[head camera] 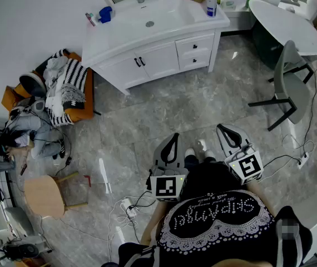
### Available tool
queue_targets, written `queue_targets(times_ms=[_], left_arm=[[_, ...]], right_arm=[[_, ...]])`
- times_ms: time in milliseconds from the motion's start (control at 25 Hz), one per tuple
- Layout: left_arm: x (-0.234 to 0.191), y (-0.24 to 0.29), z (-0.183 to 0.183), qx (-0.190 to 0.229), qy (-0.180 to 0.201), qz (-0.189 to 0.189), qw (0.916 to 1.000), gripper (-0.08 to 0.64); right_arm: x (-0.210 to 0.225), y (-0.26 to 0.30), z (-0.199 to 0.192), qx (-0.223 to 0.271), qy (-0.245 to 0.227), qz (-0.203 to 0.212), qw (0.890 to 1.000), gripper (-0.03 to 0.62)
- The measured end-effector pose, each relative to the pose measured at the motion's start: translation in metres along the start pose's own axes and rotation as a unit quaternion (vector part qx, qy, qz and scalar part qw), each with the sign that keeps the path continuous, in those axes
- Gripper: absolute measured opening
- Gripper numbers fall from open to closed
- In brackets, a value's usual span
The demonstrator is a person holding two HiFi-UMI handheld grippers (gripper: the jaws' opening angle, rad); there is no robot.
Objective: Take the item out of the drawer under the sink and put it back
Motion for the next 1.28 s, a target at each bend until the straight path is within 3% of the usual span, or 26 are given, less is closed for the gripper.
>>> queue_targets(times_ms=[520,760,960,1280], left_arm=[[-0.015,0.005,-0.010,-0.047,0.025,-0.033,0.9981,0.005],[-0.032,-0.001,-0.017,-0.023,0.007,-0.008,0.9997,0.005],[-0.037,0.004,-0.021,-0.060,0.010,-0.042,0.9973,0.005],[-0.032,0.027,-0.027,-0.103,-0.010,-0.076,0.9917,0.005]], right_arm=[[-0.009,0.021,-0.007,-0.017,0.030,0.004,0.999,0.018],[-0.021,0.032,-0.018,-0.003,0.069,0.045,0.997,0.020],[-0.017,0.036,-0.015,0.000,0.108,0.030,0.994,0.020],[-0.003,0.039,-0.018,-0.015,0.110,0.006,0.994,0.020]])
Point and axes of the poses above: the fingertips, and each gripper's own axes: y forward along the fingers, x to its right, z out of its top, the point moved 9 cm from there along -y, backward along the fingers, and after that the axes turned 11 degrees about z, right-handed, at the moved point
